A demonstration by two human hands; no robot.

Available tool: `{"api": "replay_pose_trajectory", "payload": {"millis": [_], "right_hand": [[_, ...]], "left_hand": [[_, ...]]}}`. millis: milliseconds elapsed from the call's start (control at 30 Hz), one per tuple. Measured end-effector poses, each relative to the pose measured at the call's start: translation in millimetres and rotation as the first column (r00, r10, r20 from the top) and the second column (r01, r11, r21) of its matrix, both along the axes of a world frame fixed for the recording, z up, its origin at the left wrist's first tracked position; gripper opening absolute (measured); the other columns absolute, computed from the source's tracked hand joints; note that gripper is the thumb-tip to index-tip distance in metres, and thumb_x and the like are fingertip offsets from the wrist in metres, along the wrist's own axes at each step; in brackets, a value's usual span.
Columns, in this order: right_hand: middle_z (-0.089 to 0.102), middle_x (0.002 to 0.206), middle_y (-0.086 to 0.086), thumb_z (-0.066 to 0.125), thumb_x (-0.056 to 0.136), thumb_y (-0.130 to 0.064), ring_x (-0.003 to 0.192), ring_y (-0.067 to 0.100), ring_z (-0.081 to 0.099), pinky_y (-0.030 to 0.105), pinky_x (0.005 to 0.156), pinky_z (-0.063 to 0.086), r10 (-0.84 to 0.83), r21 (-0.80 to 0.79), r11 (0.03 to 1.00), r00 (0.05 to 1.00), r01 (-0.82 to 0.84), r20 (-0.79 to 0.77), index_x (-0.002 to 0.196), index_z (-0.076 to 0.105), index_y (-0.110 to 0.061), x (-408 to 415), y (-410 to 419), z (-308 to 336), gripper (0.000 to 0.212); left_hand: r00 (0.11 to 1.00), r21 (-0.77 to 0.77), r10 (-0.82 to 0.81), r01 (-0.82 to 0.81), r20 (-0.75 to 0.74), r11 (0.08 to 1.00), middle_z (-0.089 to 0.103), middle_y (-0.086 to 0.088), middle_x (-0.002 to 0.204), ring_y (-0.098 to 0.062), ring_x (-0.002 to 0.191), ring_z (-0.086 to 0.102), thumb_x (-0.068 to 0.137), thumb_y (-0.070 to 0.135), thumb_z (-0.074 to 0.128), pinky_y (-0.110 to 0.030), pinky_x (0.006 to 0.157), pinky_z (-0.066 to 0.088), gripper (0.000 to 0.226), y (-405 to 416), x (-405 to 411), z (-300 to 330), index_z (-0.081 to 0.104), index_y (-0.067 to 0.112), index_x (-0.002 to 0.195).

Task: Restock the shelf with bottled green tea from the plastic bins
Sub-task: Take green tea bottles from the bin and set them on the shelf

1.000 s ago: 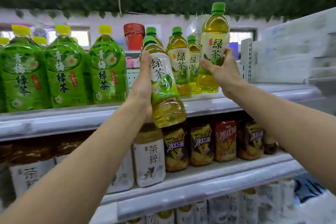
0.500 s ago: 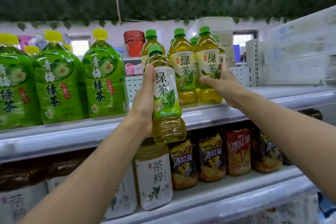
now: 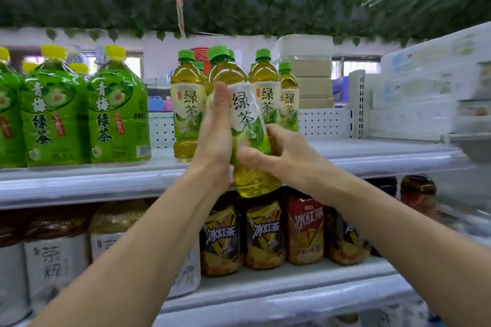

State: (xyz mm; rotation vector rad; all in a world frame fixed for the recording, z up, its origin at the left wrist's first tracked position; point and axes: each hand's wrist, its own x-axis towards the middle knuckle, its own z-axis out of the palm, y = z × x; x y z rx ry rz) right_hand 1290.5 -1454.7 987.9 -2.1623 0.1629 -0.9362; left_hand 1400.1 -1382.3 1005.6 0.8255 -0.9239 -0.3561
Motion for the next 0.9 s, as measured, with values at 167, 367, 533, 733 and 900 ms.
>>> {"api": "replay_pose_trajectory", "payload": {"millis": [167,367,533,733,900], "right_hand": [[0.074,0.105,0.002,0.078,0.081,-0.020,0.096,0.016,0.072,0.038,0.089,0.058,0.025,0.058,0.998,0.996,-0.030,0.087,0.118,0.060,-0.015,-38.7,-30.7,4.9,0.041],[0.074,0.101,-0.007,0.084,0.074,-0.016,0.096,0.010,0.071,0.040,0.095,0.054,-0.131,0.199,0.978,0.942,0.070,0.308,0.107,0.057,-0.028,-66.3,-88.3,15.9,0.044],[0.067,0.100,-0.007,0.083,0.075,-0.012,0.095,0.011,0.064,0.039,0.101,0.048,-0.246,0.324,0.936,0.914,0.137,0.324,0.104,0.051,-0.025,-57.8,-139.7,35.1,0.044],[0.061,0.107,0.001,0.084,0.073,-0.012,0.106,0.021,0.056,0.033,0.091,0.041,-0.324,0.330,0.904,0.940,0.272,0.111,0.127,0.047,-0.013,-47.3,-181.6,36.6,0.065],[0.061,0.110,0.002,0.083,0.076,-0.022,0.105,0.021,0.053,0.035,0.095,0.039,-0.316,0.244,0.917,0.948,0.316,-0.039,0.125,0.053,-0.013,-37.1,-196.5,41.7,0.058]], "left_hand": [[0.970,0.044,0.036,-0.048,0.242,0.998,0.074,-0.010,0.114,-0.023,0.098,0.074,0.100,0.064,0.026,-0.046,0.085,0.061,0.067,-27.0,-36.4,7.3,0.057,0.015,0.133],[0.277,-0.274,0.645,-0.737,0.712,0.619,0.031,-0.007,0.154,-0.023,0.141,0.027,0.097,0.059,0.046,-0.039,0.119,0.021,0.071,-87.1,-18.4,-6.6,0.027,0.019,0.153],[-0.101,-0.390,0.607,-0.845,0.788,0.366,0.013,-0.016,0.163,-0.032,0.151,0.005,0.083,0.039,0.071,-0.030,0.121,-0.016,0.095,-118.5,2.5,-31.7,0.013,0.018,0.157],[-0.026,-0.392,0.676,-0.831,0.737,0.396,0.006,-0.002,0.161,-0.027,0.150,0.010,0.084,0.020,0.073,-0.050,0.113,0.041,0.091,-119.5,3.8,-35.3,0.017,0.022,0.156],[0.066,-0.277,0.670,-0.877,0.739,0.392,0.005,-0.005,0.166,-0.022,0.154,0.009,0.088,0.026,0.072,-0.037,0.115,0.040,0.091,-116.8,-1.3,-35.1,0.015,0.016,0.159]]}}
